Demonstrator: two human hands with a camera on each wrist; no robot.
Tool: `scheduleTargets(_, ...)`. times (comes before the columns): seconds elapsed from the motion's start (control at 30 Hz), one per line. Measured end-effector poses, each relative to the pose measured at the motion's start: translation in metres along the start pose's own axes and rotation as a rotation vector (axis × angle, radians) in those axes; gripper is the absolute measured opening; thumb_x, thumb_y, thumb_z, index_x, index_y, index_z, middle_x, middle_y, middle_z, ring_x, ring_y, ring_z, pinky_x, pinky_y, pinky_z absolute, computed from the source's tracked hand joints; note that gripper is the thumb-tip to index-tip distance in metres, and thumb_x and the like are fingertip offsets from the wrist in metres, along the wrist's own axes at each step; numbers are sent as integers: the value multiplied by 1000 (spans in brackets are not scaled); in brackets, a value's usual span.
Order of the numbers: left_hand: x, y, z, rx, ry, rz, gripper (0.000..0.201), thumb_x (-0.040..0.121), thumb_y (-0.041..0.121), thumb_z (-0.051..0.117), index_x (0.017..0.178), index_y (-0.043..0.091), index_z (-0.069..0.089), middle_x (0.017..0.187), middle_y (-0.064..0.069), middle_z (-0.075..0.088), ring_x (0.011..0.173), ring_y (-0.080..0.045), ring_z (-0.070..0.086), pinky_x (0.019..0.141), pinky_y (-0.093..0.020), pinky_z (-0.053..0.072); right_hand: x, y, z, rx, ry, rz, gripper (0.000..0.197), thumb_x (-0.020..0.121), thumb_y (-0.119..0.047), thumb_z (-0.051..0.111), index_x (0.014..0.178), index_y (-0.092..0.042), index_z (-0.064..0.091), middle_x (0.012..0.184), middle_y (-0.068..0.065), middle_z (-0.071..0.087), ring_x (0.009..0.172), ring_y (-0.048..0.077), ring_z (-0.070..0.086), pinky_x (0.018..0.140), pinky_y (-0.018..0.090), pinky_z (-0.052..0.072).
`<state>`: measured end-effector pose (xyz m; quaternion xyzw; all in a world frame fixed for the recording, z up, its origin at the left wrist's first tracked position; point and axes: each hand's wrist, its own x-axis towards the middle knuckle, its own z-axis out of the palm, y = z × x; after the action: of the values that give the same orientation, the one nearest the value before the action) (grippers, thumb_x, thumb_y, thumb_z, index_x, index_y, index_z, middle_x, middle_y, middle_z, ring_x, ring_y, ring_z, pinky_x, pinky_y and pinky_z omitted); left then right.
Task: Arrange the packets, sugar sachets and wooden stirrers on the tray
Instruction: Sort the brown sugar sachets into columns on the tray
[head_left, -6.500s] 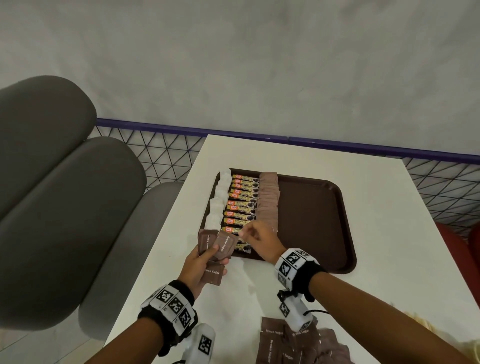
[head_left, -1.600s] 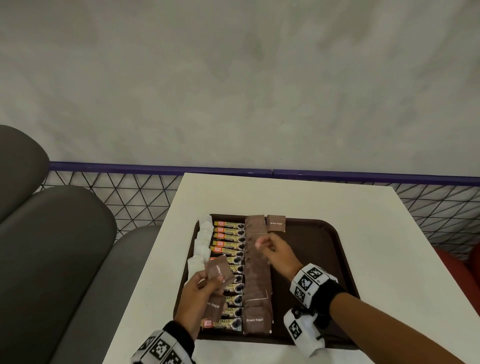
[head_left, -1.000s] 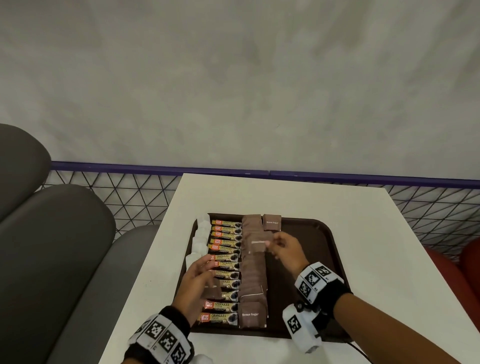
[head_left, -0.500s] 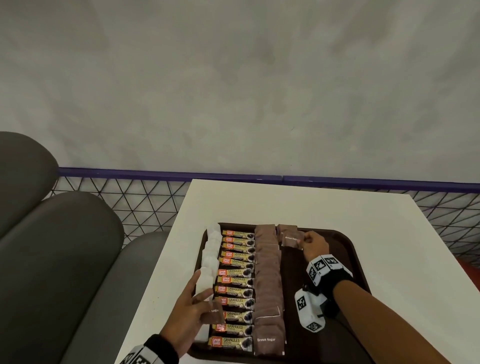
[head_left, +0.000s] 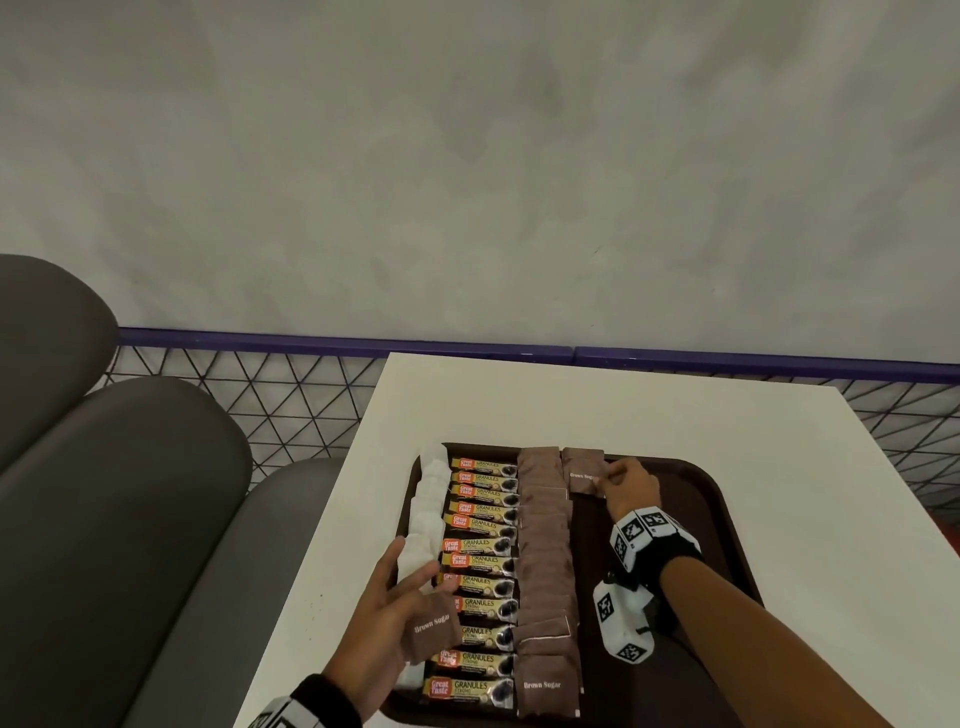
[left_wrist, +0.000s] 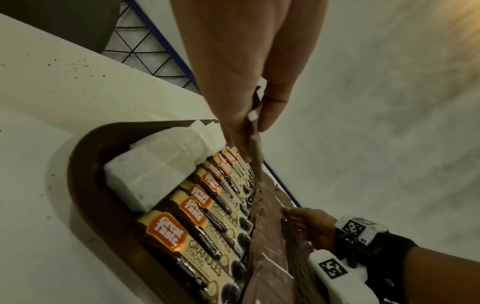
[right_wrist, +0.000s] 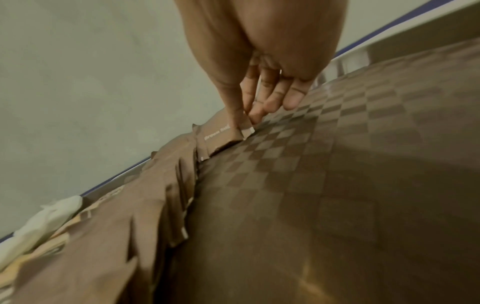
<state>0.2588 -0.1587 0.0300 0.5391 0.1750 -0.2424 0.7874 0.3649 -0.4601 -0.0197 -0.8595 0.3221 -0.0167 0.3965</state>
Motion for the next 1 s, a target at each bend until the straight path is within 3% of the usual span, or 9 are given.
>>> scheduleTargets(0.13,-4,4,6,-20,-37,46,73,87,-12,48,142,32,31,122,-9,60,108,-25,61,75,-45,54,-14,-5,-8,-52,85,-129,28,83,-20,65,105,-7,54,109,14,57,109,31,43,90,41,41)
scheduleTargets(0.27,-6,7,18,-13,-30,75,71,88,-12,47,142,30,30,122,-9,59,115,-25,56,84,-45,51,-45,-16,-9,-31,29,-331,21,86,-18,61,104,-10,56,108,7,56,102,19,44,85,27,40)
scheduleTargets(0.37,-11,8,26,-15,-25,79,72,89,-13,45,144,29,27,131,-13,55,118,-24,54,98,-47,43,-80,-26,-7,141,-181,-426,9,86,-12,61,92,-15,56,97,2,58,89,10,53,75,11,40)
scheduleTargets(0.43,-14,7,32,-16,-26,81,73,89,-13,45,145,30,25,136,-15,51,120,-24,53,96,-43,44,-105,-33,-5,209,-401,-429,6,88,-12,59,91,-16,56,90,-4,58,86,8,56,79,16,45)
scheduleTargets(0.53,-19,8,40,-34,-25,97,75,89,-13,44,146,30,21,139,-16,48,122,-25,51,91,-39,45,-138,-42,-1,275,-659,-446,6,88,-11,59,90,-15,55,83,-11,55,78,-1,52,71,6,44)
scheduleTargets(0.6,-23,9,45,-45,-28,113,76,89,-13,44,146,30,20,140,-16,47,122,-26,51,94,-41,44,-151,-42,4,297,-761,-412,12,86,-12,62,86,-21,53,80,-10,54,76,0,52,72,8,45)
scheduleTargets(0.67,-27,12,48,-59,-39,129,77,89,-13,43,147,30,19,139,-16,46,121,-27,51,88,-40,48,-158,-41,7,348,-844,-344,17,84,-14,66,88,-25,53,79,-8,58,76,4,58,80,22,48)
scheduleTargets(0.83,-33,12,44,24,-30,156,62,90,-2,51,142,23,31,132,-10,53,116,-25,56,95,-43,46,-164,-42,-2,489,-822,-285,15,82,-2,65,83,-15,57,72,-3,61,63,3,60,65,18,50)
scheduleTargets(1.0,-41,11,40,203,13,145,17,90,9,57,106,6,61,111,-16,66,96,-23,66,76,-30,54,-159,-38,-11,606,-717,-234,13,82,0,64,84,-11,58,74,3,61,58,2,60,58,14,48)
